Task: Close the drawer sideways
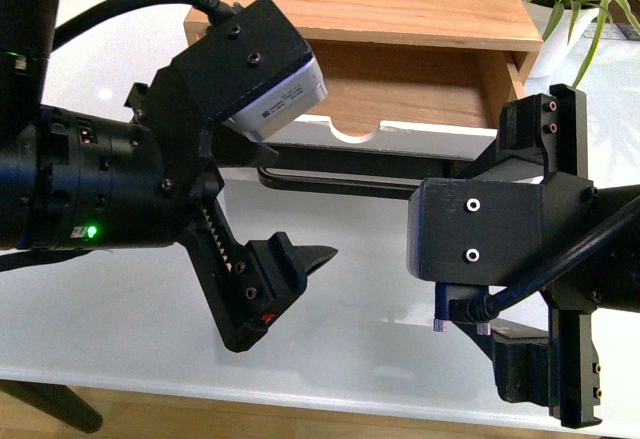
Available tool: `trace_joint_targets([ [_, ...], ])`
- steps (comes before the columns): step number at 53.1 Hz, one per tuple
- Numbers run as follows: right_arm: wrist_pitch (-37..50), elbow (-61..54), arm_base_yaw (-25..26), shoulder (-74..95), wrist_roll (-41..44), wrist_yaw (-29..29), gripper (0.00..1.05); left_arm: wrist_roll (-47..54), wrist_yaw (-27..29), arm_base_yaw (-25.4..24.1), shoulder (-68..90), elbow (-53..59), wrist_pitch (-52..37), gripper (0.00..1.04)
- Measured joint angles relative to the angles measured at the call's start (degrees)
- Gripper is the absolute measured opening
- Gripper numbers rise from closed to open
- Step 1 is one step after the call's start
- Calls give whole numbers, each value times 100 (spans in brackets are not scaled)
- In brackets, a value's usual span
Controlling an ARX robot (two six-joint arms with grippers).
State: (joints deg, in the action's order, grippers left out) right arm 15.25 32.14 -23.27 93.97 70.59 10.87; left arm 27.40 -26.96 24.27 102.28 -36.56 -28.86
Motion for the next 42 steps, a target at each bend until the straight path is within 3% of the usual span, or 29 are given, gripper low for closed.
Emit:
trace_joint_targets([
  [42,83,496,129,656,149,162,96,404,-149,256,800,-796,256,96],
])
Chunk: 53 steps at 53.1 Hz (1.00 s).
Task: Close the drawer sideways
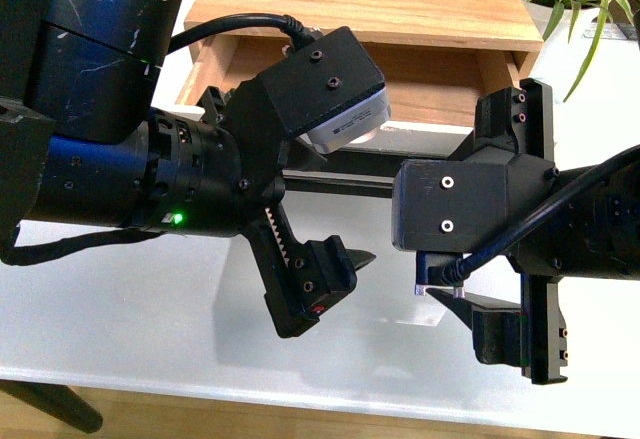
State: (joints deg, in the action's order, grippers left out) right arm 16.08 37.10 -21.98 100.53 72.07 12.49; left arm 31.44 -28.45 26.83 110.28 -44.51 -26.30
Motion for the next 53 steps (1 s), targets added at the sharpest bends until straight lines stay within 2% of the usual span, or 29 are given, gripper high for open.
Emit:
trace_joint_targets([
  [53,-50,688,-83,863,-24,-98,96,116,-57,-22,719,-754,345,96],
])
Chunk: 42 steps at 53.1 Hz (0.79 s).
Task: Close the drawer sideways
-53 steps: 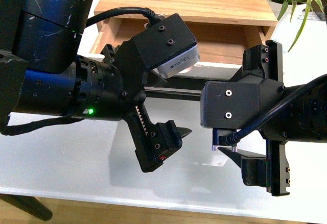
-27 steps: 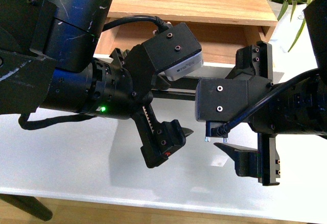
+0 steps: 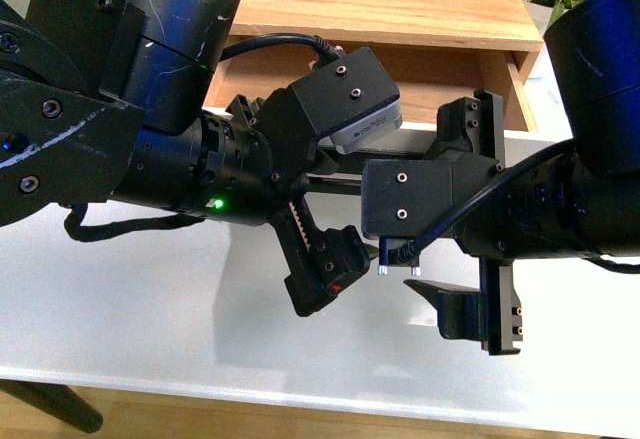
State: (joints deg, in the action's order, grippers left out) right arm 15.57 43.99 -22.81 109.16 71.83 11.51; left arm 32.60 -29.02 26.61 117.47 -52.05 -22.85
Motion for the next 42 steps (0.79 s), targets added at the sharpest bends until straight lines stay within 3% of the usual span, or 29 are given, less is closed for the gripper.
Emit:
trace_joint_targets([
  [19,109,422,188,365,-306,57,96,79,-103,-116,323,-463,98,96],
  [42,13,1523,492,909,-474,-256,96,-83,20,-299,848,-1563,289,96],
])
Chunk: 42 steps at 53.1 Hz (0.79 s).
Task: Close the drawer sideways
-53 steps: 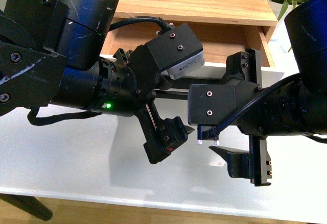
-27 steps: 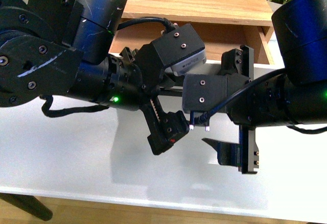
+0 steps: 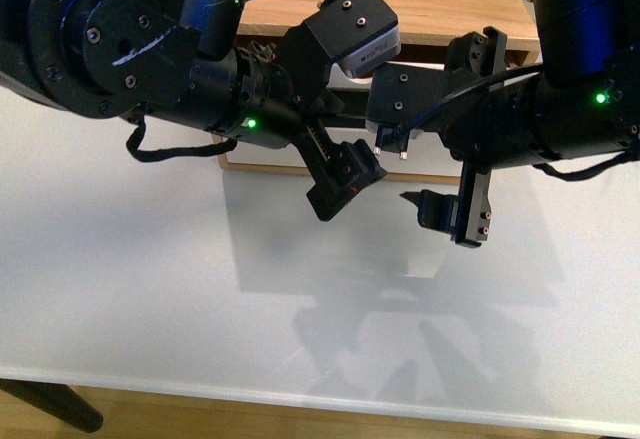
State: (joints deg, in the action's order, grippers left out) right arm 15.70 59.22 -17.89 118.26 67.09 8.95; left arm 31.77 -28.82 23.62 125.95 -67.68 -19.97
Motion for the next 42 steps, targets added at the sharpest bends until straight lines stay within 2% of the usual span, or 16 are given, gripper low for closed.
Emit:
trace_joint_targets([
  [19,149,627,120,444,22,-166,96,44,199,-136,581,-994,315,96],
  [33,385,555,129,470,-142,-109,96,-107,387,-138,614,-933,13,96],
  [42,503,245,157,166,-162,-170,96,-498,483,-155,328,-514,-376,96],
])
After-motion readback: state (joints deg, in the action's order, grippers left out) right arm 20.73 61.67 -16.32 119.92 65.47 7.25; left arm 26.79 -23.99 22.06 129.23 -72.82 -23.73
